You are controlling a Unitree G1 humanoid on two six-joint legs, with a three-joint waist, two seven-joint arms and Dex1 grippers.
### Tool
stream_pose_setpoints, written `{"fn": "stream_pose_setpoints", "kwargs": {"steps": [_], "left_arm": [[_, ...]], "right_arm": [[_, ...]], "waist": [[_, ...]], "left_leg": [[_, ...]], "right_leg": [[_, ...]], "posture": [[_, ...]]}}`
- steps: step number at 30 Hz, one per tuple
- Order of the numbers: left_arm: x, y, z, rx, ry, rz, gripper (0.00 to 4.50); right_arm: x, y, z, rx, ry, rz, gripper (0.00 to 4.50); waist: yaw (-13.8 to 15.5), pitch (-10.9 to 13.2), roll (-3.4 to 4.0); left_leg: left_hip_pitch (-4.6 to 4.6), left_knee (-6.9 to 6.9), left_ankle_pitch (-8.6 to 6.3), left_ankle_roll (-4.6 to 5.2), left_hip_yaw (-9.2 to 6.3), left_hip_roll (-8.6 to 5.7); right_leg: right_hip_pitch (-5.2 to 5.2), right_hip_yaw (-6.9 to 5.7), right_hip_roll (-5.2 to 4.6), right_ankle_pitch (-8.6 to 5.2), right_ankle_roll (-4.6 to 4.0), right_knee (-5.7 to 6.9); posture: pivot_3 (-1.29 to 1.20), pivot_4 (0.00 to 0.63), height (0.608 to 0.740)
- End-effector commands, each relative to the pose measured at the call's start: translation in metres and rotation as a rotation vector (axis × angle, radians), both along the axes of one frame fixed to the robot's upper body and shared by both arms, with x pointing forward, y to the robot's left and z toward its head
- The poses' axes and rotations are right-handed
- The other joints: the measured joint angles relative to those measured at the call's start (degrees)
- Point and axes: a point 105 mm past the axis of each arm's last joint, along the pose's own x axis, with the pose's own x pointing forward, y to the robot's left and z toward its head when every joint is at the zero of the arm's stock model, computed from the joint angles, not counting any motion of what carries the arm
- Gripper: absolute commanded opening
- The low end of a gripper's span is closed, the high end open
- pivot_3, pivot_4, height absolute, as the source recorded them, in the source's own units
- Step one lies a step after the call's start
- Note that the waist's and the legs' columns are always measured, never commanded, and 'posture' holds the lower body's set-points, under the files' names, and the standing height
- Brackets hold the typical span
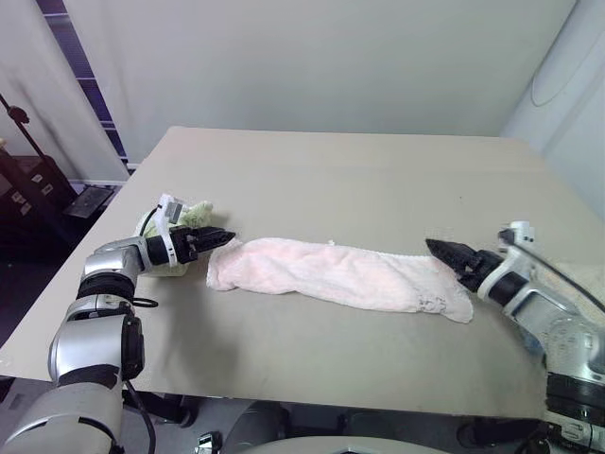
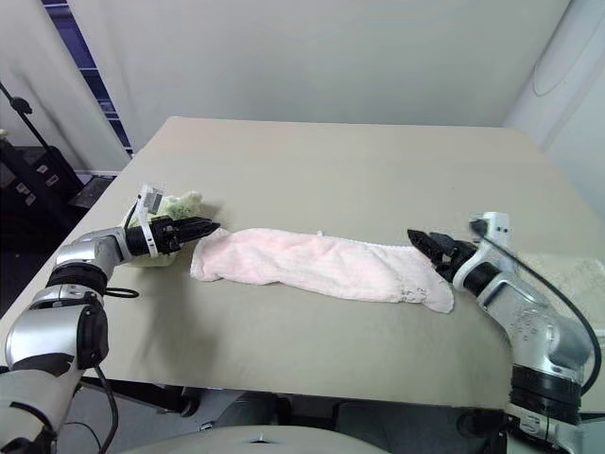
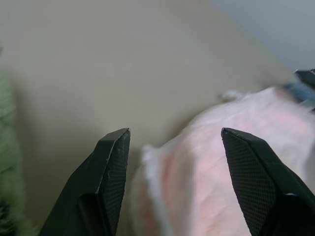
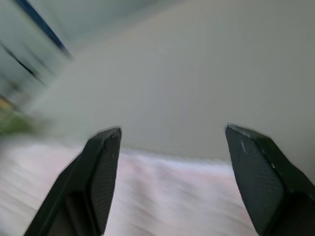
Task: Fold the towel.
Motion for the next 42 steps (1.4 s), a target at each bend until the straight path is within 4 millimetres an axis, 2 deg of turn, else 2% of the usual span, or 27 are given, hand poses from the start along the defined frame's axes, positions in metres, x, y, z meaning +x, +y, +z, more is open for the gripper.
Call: {"fn": "stream_pose_setpoints", "kwargs": {"steps": [1,3,7,11,17,25,29,33,38,42], "left_arm": [[-0.006,-0.006,0.02,-0.057,-0.088,-0.078,3.12],[-0.014,-0.011,0.023,-0.068,-0.102,-0.133,3.12],[-0.028,-0.02,0.023,-0.062,-0.1,-0.217,3.12],[-0.041,-0.035,0.015,-0.018,-0.091,-0.3,3.12],[-0.05,-0.043,0.005,0.025,-0.078,-0.346,3.12],[-0.05,-0.045,-0.002,0.05,-0.068,-0.344,3.12],[-0.049,-0.045,-0.003,0.058,-0.066,-0.339,3.12],[-0.047,-0.043,-0.003,0.056,-0.067,-0.322,3.12],[-0.045,-0.04,-0.008,0.075,-0.049,-0.295,3.12],[-0.043,-0.04,-0.008,0.074,-0.049,-0.288,3.12]], "right_arm": [[-0.017,0.016,0.03,0.191,-0.063,0.091,3.52],[-0.035,0.031,0.03,0.298,-0.034,0.183,3.52],[-0.058,0.048,0.025,0.418,0.053,0.274,3.52],[-0.079,0.068,-0.005,0.491,0.25,0.311,3.52],[-0.094,0.068,-0.029,0.53,0.41,0.238,3.52],[-0.069,0.021,-0.062,0.483,0.508,-0.068,3.52],[-0.06,0.009,-0.072,0.472,0.534,-0.146,3.52],[-0.053,-0.001,-0.074,0.471,0.524,-0.213,3.52],[-0.04,-0.02,-0.068,0.465,0.457,-0.307,3.52],[-0.034,-0.022,-0.065,0.472,0.436,-0.324,3.52]], "waist": [[0.0,0.0,0.01],[-0.1,0.0,0.0],[-0.1,0.0,0.04],[-0.5,0.0,0.09],[-1.3,0.0,0.18],[-1.4,0.0,0.23],[-1.3,0.0,0.24],[-1.4,0.0,0.23],[-1.3,0.0,0.26],[-1.1,0.0,0.31]], "left_leg": [[-0.02,-0.01,0.0,0.0,0.0,0.0],[-0.03,-0.02,0.0,0.0,0.0,0.02],[-0.07,-0.02,-0.01,0.0,0.0,0.02],[-0.07,-0.01,-0.02,0.0,0.0,0.03],[-0.14,-0.01,-0.07,-0.06,0.0,0.04],[-0.15,-0.02,-0.09,-0.05,0.0,0.06],[-0.18,-0.02,-0.03,0.06,0.0,0.07],[-0.16,0.01,-0.07,0.0,0.01,0.07],[-0.13,0.04,-0.09,-0.02,0.02,0.07],[-0.1,0.04,-0.1,0.0,0.01,0.07]], "right_leg": [[-0.02,0.0,0.0,0.0,0.0,0.0],[-0.02,0.0,0.0,0.0,-0.01,0.0],[0.01,0.01,-0.01,-0.06,-0.11,-0.04],[0.12,0.03,-0.02,-0.12,-0.3,-0.21],[0.19,0.03,-0.02,-0.09,-0.36,-0.49],[0.36,0.02,-0.03,-0.09,-0.37,-0.57],[0.34,0.01,-0.03,-0.09,-0.37,-0.6],[0.4,0.02,-0.03,-0.08,-0.39,-0.62],[0.52,0.01,-0.03,0.02,-0.56,-0.72],[0.48,-0.02,-0.04,0.04,-0.58,-0.88]], "posture": [[0.0,0.0,0.731],[0.0,0.0,0.731],[0.0,0.0,0.731],[0.0,0.0,0.731],[0.0,0.0,0.731],[0.0,0.0,0.731],[0.0,0.0,0.731],[0.0,0.0,0.731],[0.0,0.0,0.731],[0.0,0.0,0.731]]}}
